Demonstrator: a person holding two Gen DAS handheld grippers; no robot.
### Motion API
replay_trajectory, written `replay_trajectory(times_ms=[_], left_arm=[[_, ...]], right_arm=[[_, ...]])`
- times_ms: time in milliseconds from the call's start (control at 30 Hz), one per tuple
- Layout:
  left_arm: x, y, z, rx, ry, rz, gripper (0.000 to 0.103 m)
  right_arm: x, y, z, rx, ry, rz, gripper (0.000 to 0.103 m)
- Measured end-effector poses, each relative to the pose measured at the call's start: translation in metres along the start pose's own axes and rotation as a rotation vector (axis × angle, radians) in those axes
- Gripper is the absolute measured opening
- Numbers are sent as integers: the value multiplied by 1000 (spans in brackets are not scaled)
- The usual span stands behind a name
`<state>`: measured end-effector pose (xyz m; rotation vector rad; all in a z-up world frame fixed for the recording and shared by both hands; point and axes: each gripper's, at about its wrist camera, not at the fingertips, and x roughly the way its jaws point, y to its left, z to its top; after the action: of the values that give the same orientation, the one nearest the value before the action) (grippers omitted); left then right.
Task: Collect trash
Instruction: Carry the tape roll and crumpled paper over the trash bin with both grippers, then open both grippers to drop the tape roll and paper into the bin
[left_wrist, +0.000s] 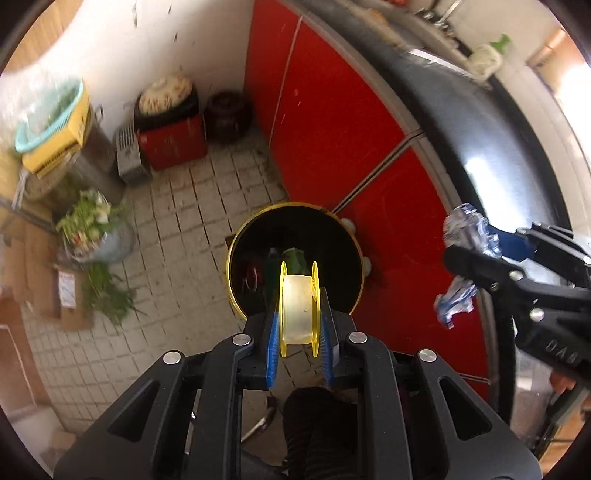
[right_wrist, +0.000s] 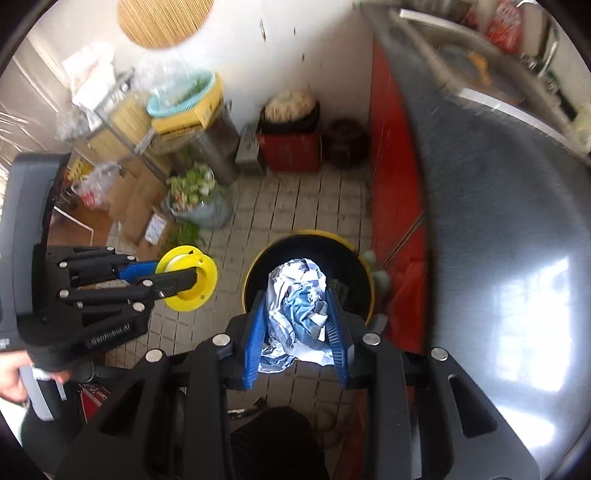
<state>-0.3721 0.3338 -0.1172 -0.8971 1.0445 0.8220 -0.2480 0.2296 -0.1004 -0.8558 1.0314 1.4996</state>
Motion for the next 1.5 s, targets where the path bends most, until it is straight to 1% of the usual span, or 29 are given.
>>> replay_trajectory(times_ms=[100,200,267,433,600,800,933,1100,1200,1233,1267,1300,1333,1367,1400,1433,1500], left_arm=[[35,12,-9,-27,38,-20,17],[60,20,-16,-49,73,-20,17],[74,24,-20,-66,88,-22,17],[104,28,-25,-90,114,-33,17],[126,30,-25,-106,132,-50,17],[143,35,-24,-124,141,-65,17],[155,37,-23,-131,149,-71,17],[163,34,-22,-122,158,-86,17],[163,35,-20,-133,151,-85,17],[163,36,-20,-140,148,-81,17],[161,37,-19,-152,137,-77,17],[157,40,-19,-177,117,-67,22],[151,43,-20,-211,98,-48,32],[142,48,-21,-252,77,-21,71],[133,52,-23,-284,49,6,91],[120,56,-26,-317,10,32,91],[98,63,-31,-349,-10,37,91]], right_arm=[[44,5,-1,-5,60,-19,32],[73,-2,-3,13,100,-23,32],[88,-6,-1,21,118,-24,32],[117,-9,-1,-11,154,-44,32],[146,-18,-1,21,187,-36,32],[173,-29,-2,42,214,-37,32],[185,-36,-2,51,218,-32,32],[190,-42,2,71,215,-30,32],[192,-45,4,79,215,-21,32],[192,-45,5,73,211,-27,32],[191,-44,7,52,199,-46,36],[191,-44,9,40,189,-38,46],[190,-44,10,43,183,-21,76],[187,-45,12,53,160,-13,91],[183,-44,14,52,147,-3,91],[182,-42,16,42,151,7,91],[173,-35,19,18,142,11,95]])
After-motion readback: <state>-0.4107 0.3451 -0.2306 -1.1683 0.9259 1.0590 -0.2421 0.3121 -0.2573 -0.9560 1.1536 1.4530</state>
